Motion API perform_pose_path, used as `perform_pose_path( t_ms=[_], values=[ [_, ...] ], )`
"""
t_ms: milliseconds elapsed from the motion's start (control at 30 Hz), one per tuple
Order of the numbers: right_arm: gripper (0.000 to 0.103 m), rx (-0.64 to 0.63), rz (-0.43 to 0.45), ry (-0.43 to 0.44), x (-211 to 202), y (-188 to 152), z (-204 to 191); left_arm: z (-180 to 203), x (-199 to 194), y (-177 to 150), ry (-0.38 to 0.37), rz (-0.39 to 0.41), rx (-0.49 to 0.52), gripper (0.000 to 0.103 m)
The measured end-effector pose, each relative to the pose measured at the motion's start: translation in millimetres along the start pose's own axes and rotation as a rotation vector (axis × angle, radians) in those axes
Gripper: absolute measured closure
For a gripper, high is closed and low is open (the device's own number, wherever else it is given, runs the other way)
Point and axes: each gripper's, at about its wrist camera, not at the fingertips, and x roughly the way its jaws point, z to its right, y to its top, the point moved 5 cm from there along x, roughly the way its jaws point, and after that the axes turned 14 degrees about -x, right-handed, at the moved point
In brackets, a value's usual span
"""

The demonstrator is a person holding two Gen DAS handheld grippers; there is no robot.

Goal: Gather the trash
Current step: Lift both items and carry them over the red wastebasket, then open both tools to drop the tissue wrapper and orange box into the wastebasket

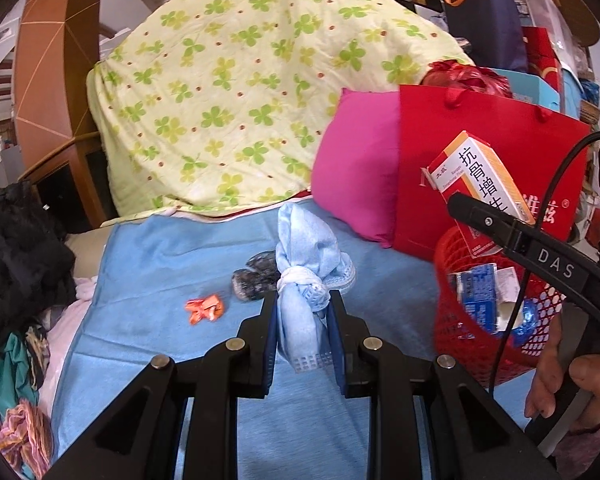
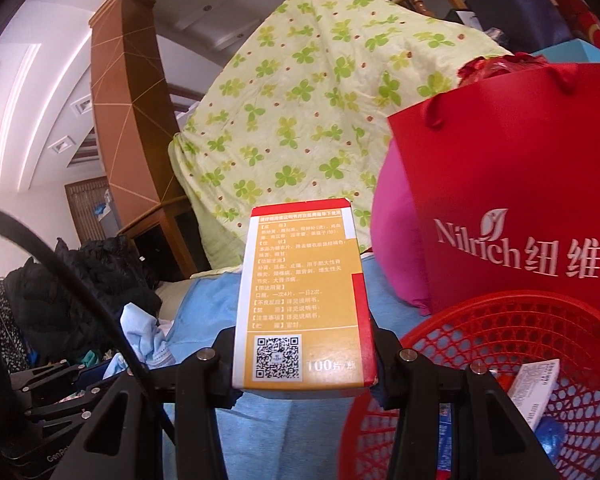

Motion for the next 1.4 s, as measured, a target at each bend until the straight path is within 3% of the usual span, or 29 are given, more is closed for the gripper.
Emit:
perform_pose_path(
  t_ms=[633, 1400],
  values=[
    [0.053, 0.127, 0.035, -0.090, -32, -1, 72, 78, 6, 9, -0.124, 0.002, 0.078, 0.078],
    [0.053, 0.266, 0.048, -0.142, -60, -10, 125, 133, 23, 5, -0.153, -0.015, 0.156, 0.078]
  ],
)
